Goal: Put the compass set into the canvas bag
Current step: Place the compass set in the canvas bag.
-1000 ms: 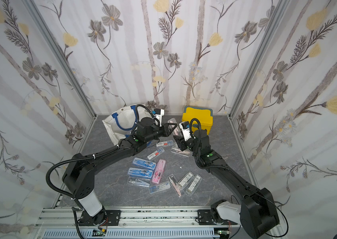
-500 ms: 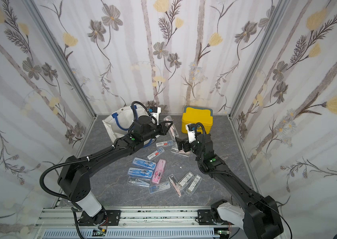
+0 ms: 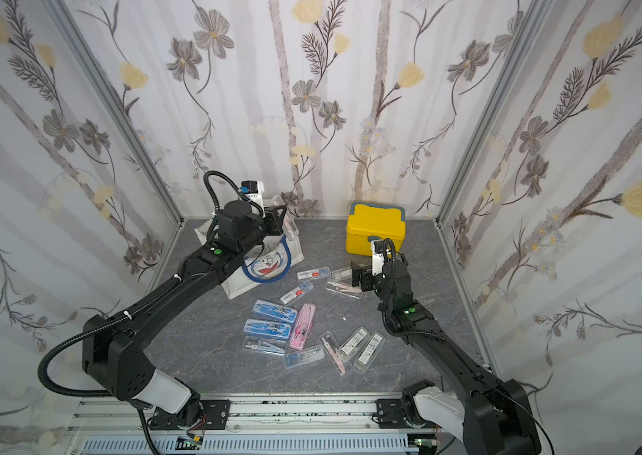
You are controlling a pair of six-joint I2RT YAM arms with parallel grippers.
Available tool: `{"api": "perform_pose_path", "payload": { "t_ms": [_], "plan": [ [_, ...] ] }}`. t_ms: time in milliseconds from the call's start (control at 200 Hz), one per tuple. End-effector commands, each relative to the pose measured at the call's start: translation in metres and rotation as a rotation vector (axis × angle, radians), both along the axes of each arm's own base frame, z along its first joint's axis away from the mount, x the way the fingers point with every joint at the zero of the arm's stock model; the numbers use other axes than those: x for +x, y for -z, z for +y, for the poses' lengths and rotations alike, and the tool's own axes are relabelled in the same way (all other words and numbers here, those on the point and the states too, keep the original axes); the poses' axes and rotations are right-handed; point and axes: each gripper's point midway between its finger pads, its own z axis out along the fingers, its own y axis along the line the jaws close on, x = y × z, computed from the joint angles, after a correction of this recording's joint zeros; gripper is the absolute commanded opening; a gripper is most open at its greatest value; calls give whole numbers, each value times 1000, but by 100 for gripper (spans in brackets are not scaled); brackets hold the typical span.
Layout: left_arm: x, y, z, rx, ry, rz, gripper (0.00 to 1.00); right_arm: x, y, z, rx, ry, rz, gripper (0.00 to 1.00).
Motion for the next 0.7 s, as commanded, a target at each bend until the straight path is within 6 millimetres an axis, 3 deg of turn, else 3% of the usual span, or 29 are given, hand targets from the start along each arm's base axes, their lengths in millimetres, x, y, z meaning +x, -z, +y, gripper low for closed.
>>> {"api": "perform_pose_path", "payload": {
  "t_ms": [0,130,275,699],
  "plan": [
    [9,-2,39,98,-137,6,4,2,7,-2,14,13,12,100],
    [15,10,70,186,-239,48,5,5,14,-1,11,10,31,99],
    [23,35,90,283,-305,104,6,8,22,-1,7,12,55,99],
    [58,153,110,617,-381,380,6,11,29,-4,-3,13,81,99]
  ]
}}
